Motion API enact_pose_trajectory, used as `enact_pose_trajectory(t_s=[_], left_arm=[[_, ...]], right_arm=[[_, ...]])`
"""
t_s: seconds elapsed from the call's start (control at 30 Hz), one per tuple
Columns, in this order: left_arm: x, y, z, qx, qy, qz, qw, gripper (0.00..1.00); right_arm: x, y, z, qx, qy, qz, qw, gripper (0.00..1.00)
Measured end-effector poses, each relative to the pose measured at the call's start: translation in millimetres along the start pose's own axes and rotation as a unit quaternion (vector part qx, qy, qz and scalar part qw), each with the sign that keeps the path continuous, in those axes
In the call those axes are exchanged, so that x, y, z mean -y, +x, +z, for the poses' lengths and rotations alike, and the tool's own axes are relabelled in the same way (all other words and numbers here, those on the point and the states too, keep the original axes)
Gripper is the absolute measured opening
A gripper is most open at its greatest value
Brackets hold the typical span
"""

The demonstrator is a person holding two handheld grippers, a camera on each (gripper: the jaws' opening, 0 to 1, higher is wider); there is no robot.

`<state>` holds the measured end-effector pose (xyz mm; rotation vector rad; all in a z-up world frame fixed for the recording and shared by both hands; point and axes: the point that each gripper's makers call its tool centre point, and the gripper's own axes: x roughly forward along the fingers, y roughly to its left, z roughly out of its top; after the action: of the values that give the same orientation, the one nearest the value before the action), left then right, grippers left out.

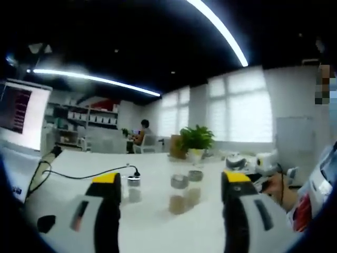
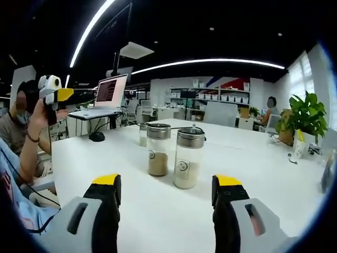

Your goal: Rotate the seasoning bottle until the label or dispensing opening points toward the visible target arrow and the bottle remains upright within the marked orientation range

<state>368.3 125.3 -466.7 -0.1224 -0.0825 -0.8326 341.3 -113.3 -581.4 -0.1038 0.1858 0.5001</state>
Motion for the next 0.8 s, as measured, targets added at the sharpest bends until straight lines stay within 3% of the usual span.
enact_pose_trajectory(t_s=[0.3,0.4,0.5,0.6,0.7,0.8], left_arm=[[-12.7,39,-4.3,-0.021,0.028,-0.002,0.9994,0.79],[-9.1,49,-7.5,-0.034,0.025,-0.004,0.9991,0.77],[-7.2,63,-9.6,-0.04,0.031,-0.008,0.9987,0.76],[-9.3,82,-20.1,-0.073,0.027,-0.009,0.9969,0.71],[-15.8,106,-28.4,-0.094,0.032,-0.001,0.9951,0.72],[-31.3,131,-42.9,-0.116,0.023,0.017,0.9928,0.72]], right_arm=[[5,-6,3.1,0.005,0.005,-0.006,1.0,0.7],[9,-11,11.2,0.03,0.029,-0.009,0.9991,0.7],[13,-16,14.3,0.034,0.022,-0.017,0.999,0.7],[15,-20,14.4,0.034,0.018,-0.022,0.999,0.7],[17,-21,13.8,0.032,0.023,-0.02,0.999,0.7],[20,-21,13.2,0.03,0.024,-0.023,0.999,0.69]])
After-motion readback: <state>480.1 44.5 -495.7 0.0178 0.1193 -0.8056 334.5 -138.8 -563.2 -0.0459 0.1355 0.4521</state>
